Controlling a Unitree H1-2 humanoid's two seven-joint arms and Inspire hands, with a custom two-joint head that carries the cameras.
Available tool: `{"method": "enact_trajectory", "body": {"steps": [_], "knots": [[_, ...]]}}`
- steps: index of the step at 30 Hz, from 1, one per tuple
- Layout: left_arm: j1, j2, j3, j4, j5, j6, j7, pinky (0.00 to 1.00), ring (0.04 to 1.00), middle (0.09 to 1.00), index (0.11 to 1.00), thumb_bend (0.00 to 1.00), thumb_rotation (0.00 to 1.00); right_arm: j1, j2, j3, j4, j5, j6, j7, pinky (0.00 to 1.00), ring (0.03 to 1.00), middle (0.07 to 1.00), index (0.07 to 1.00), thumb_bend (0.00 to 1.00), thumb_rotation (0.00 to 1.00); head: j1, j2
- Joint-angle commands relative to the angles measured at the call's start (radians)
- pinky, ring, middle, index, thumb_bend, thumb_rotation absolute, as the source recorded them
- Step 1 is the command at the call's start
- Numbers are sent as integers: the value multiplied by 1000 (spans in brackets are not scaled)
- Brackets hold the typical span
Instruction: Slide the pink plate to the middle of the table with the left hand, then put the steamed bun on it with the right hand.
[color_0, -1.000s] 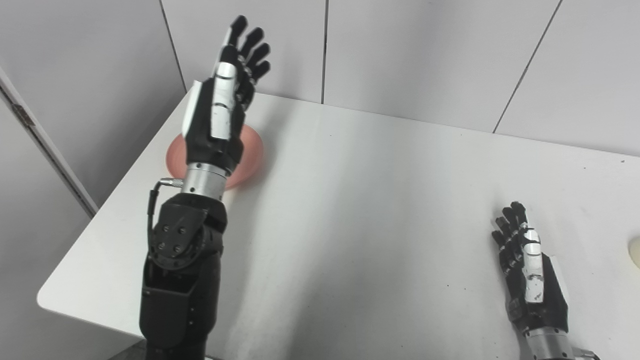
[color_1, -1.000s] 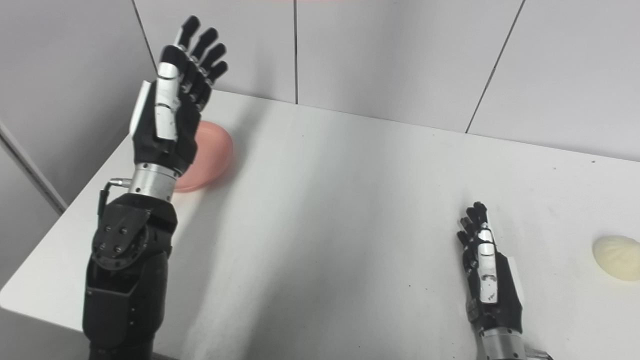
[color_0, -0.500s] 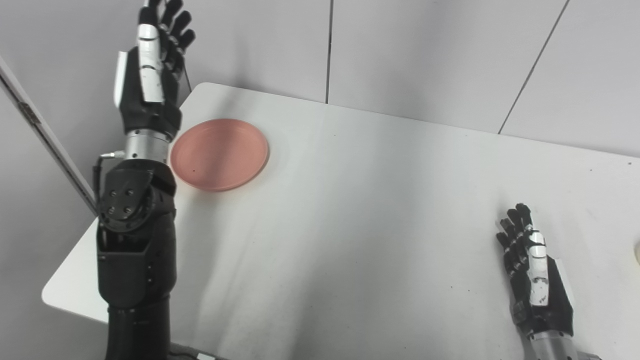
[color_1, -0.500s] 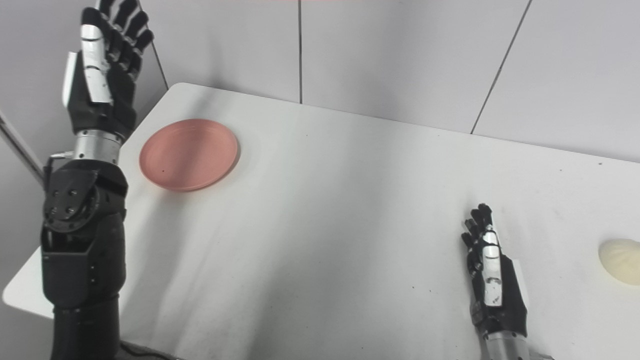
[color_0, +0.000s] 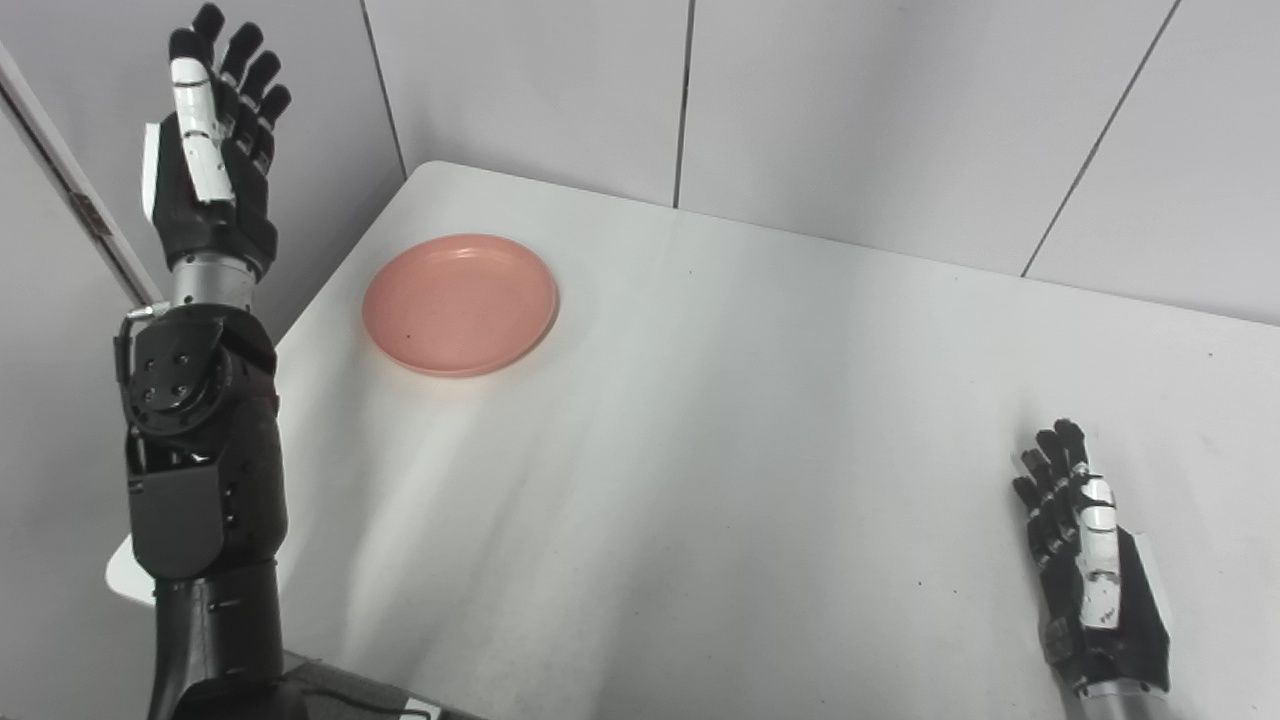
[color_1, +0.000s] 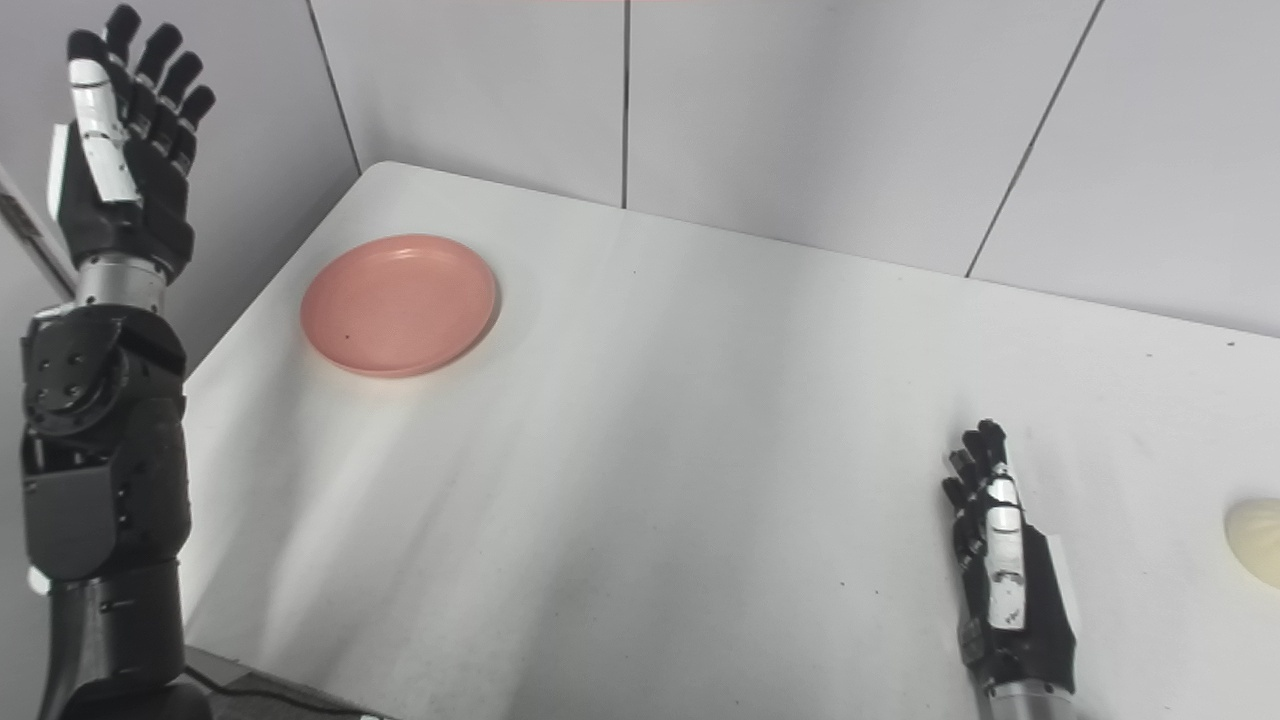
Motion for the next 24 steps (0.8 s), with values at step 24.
{"method": "enact_trajectory", "body": {"steps": [24], "knots": [[44, 36, -27, 152, -35, -122, -21, 956, 939, 945, 948, 563, 1000, 11, -7, 5, -47, 1, 43, 2, 1000, 1000, 1000, 1000, 523, 1000, -5, 6]]}}
